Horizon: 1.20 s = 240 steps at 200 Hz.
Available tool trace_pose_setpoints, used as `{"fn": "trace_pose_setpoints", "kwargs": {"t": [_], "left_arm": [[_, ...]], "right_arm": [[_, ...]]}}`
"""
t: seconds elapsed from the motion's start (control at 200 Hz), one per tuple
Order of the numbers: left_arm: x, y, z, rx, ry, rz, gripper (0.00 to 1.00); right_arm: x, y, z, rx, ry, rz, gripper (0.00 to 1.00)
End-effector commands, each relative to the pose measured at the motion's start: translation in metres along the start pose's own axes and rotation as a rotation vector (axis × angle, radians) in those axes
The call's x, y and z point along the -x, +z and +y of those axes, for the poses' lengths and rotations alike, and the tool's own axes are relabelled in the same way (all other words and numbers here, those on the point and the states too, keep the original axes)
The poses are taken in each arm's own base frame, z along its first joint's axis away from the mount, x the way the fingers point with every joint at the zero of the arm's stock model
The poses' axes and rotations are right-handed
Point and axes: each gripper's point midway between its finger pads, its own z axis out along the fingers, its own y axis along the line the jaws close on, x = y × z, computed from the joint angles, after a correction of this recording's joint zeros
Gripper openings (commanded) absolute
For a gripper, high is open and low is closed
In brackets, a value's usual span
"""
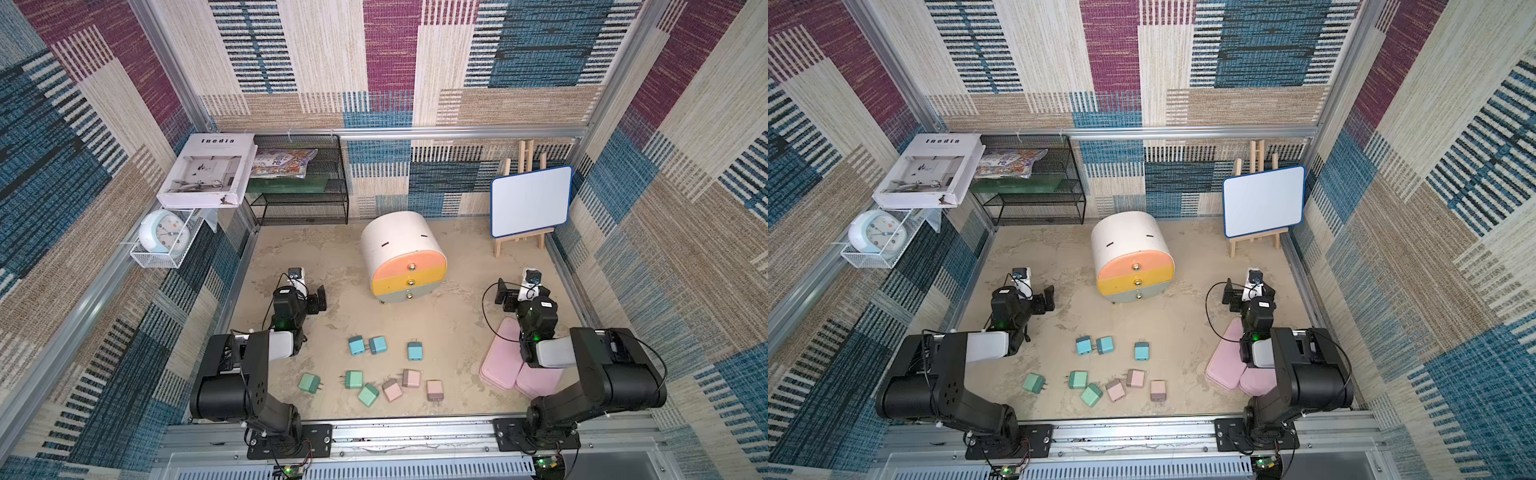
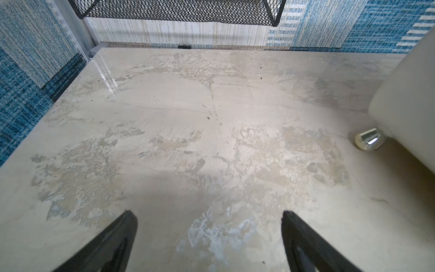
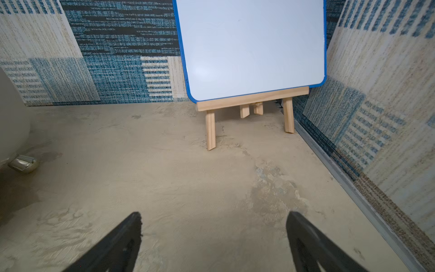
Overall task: Place the plugs into the drawer by color
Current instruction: Move the storage box to the center of the board.
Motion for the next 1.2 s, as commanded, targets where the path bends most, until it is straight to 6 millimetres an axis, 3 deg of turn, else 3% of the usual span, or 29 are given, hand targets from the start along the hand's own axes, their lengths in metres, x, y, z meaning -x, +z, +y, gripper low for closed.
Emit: {"fn": "trace_pose_setpoints", "kwargs": {"t": [0.0, 0.676, 0.741, 0.766, 0.836, 0.952, 1.047, 1.197], "left_arm": [[0.003, 0.0, 0.0, -0.003, 0.003, -0.009, 0.99], [0.003, -0.001, 0.0, -0.003, 0.004, -0.011, 0.99], [0.019, -0.005, 0.003, 0.028, -0.006, -0.023, 0.99], [0.015, -0.008, 0.008, 0.067, -0.021, 0.058, 0.99], [0.035, -0.01, 0.026, 0.196, -0.057, 0.149, 0.99], [0.048, -0.019, 0.013, 0.198, -0.04, 0.189, 0.99], [0.061, -0.039, 0.013, 0.327, -0.083, 0.145, 0.99], [0.104, -0.058, -0.008, 0.285, -0.142, 0.124, 0.99]], "right_arm": [[0.002, -0.001, 0.002, 0.009, 0.004, -0.008, 0.99], [0.002, -0.001, 0.002, 0.009, 0.004, -0.008, 0.99], [0.011, -0.002, 0.0, 0.001, -0.007, -0.018, 0.99], [0.02, -0.003, 0.001, -0.005, -0.008, -0.023, 0.99], [0.04, 0.007, 0.004, -0.052, 0.001, 0.067, 0.99], [0.073, 0.009, 0.025, -0.047, 0.038, 0.123, 0.99], [0.093, -0.002, 0.051, 0.014, 0.077, 0.096, 0.99], [0.112, -0.012, 0.099, 0.207, 0.175, 0.12, 0.99]]}}
